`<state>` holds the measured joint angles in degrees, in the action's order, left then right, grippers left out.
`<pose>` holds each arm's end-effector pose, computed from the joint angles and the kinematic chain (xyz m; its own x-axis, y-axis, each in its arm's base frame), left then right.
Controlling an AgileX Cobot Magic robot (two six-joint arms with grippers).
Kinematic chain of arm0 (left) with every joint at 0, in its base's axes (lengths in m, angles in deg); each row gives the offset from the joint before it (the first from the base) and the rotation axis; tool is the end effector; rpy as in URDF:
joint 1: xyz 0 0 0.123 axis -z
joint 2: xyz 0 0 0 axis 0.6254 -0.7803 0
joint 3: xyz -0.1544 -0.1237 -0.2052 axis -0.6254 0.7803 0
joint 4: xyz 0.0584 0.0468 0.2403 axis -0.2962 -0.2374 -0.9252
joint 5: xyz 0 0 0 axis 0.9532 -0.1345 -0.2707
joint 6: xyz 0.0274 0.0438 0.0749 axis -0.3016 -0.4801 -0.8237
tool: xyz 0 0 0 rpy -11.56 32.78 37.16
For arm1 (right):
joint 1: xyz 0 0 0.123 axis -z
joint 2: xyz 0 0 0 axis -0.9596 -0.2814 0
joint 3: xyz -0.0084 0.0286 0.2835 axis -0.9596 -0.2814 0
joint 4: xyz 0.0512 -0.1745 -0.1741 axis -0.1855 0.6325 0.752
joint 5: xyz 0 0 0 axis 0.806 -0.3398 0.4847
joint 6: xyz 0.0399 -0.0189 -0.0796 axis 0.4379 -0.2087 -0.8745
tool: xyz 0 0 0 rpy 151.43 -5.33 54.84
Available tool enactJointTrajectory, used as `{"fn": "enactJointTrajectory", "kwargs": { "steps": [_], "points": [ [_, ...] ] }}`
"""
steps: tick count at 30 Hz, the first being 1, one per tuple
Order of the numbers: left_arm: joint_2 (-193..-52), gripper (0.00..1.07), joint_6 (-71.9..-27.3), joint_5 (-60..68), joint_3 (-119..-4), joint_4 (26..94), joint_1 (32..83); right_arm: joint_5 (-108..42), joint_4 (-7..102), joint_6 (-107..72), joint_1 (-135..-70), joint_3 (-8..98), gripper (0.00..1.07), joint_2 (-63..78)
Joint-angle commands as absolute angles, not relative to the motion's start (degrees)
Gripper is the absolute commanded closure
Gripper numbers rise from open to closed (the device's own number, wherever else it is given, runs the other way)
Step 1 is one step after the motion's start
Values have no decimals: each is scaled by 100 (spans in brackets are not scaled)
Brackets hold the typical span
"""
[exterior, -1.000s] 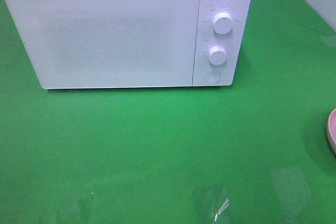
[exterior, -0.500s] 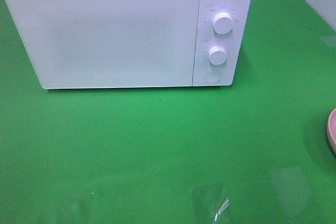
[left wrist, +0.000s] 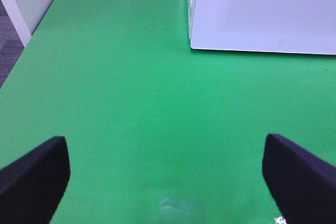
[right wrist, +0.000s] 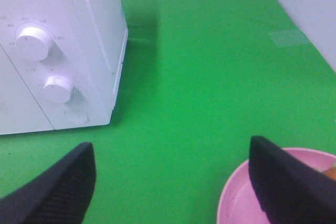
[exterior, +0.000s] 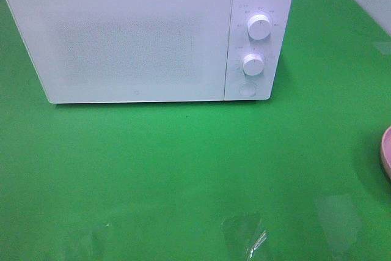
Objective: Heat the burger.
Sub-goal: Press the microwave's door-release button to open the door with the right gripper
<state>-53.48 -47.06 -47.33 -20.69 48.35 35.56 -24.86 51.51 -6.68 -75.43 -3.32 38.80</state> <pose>-0.0088 -0.0044 0.2792 -0.4614 -0.0266 -0.8868 -0.0162 0.9996 -0.0215 0.1348 0.0037 0.2610 -0.3073 0.0338 -0.9510 -0.0122 0.9991 0.0395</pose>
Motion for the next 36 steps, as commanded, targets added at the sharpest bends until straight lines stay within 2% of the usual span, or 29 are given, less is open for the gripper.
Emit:
{"fn": "enactJointTrajectory", "kwargs": {
  "steps": [1, 14, 15, 20, 24, 26, 27, 28, 29, 30, 35, 36],
  "points": [
    [-5227, 16, -4718, -4630, -2063, 4853, 3562, -3088, 5151, -725, -7520, -349, 31, 3565],
    [-5227, 16, -4718, -4630, -2063, 4853, 3562, -5563, 4979, -943, -7520, -407, 31, 1806],
    [-5227, 16, -4718, -4630, -2063, 4853, 3562, -6302, 4573, -1218, -7520, -510, 31, 1445],
    [-5227, 16, -4718, -4630, -2063, 4853, 3562, -6955, 4166, -1528, -7532, -613, 31, 1165],
    [-5227, 16, -4718, -4630, -2063, 4853, 3562, -7620, 3524, -1992, -7979, -705, 31, 878],
    [-5227, 16, -4718, -4630, -2063, 4853, 3562, -8135, 2619, -2754, -8746, -733, 31, 494],
    [-5227, 16, -4718, -4630, -2063, 4853, 3562, -8135, 2619, -2754, -8746, -733, 31, 494],
    [-5227, 16, -4718, -4630, -2063, 4853, 3562, -8468, 2183, -3017, -9119, -733, 31, 265],
    [-5227, 16, -4718, -4630, -2063, 4853, 3562, -8468, 2183, -3017, -9119, -733, 31, 265],
    [-5227, 16, -4718, -4630, -2063, 4853, 3562, -8760, 1822, -3195, -9457, -733, 31, 36],
    [-5227, 16, -4718, -4630, -2063, 4853, 3562, -9115, 1484, -3212, -9846, -733, 31, -211],
    [-5227, 16, -4718, -4630, -2063, 4853, 3562, -9321, 1255, -3212, -10081, -733, 31, -365]
  ]
}}
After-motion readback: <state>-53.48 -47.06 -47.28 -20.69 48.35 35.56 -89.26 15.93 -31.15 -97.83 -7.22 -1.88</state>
